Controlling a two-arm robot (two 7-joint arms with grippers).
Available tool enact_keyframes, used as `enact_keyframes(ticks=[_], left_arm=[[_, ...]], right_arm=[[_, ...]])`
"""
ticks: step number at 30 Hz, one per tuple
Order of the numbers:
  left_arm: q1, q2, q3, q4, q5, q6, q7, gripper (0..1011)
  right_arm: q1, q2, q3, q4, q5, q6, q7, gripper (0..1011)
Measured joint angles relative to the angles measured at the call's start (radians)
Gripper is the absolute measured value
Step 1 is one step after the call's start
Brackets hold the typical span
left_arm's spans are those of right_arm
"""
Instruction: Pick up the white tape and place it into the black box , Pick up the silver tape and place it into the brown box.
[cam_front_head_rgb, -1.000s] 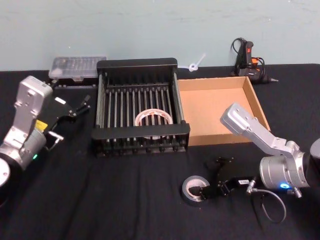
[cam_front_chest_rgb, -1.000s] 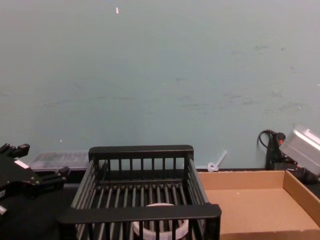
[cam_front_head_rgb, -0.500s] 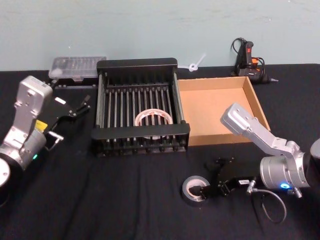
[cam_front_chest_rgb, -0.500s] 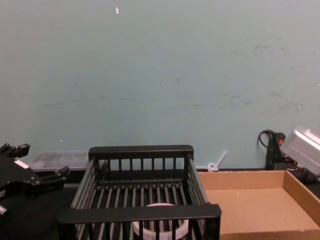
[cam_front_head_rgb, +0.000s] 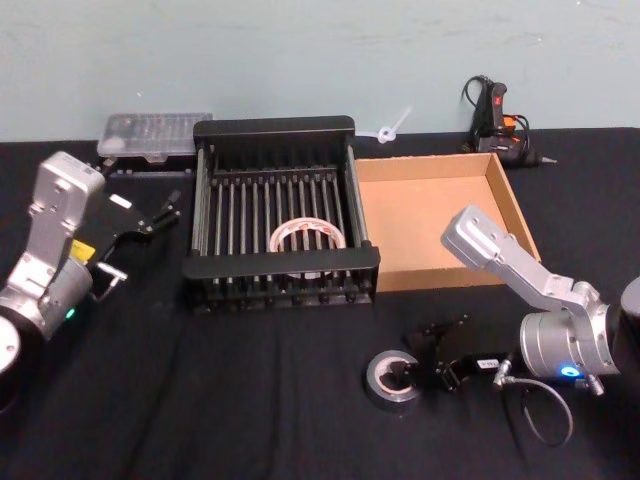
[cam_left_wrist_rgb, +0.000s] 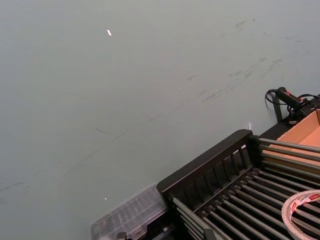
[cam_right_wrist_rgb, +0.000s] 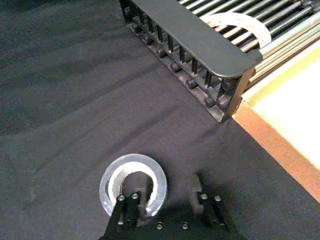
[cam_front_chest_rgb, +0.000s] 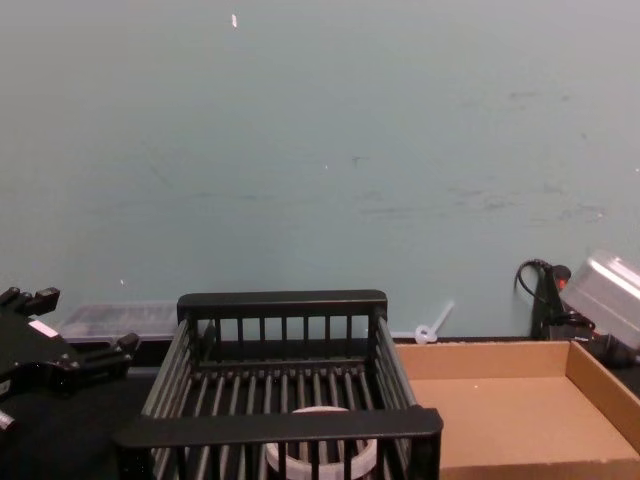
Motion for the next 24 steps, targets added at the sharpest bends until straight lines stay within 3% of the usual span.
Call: enact_keyframes(ticks=[7, 8, 14, 24], left_arm=[[0.000, 0.000, 0.000, 0.000, 0.000, 0.000, 0.000, 1001], [0.000, 0.000, 0.000, 0.000, 0.000, 0.000, 0.000, 1001], [0.000, 0.000, 0.000, 0.000, 0.000, 0.000, 0.000, 1001], [0.000, 0.000, 0.000, 0.000, 0.000, 0.000, 0.000, 1001]], right_arm=[[0.000, 0.000, 0.000, 0.000, 0.000, 0.000, 0.000, 332], [0.000, 0.000, 0.000, 0.000, 0.000, 0.000, 0.000, 257], [0.000, 0.000, 0.000, 0.000, 0.000, 0.000, 0.000, 172], [0.000, 0.000, 0.000, 0.000, 0.000, 0.000, 0.000, 172]])
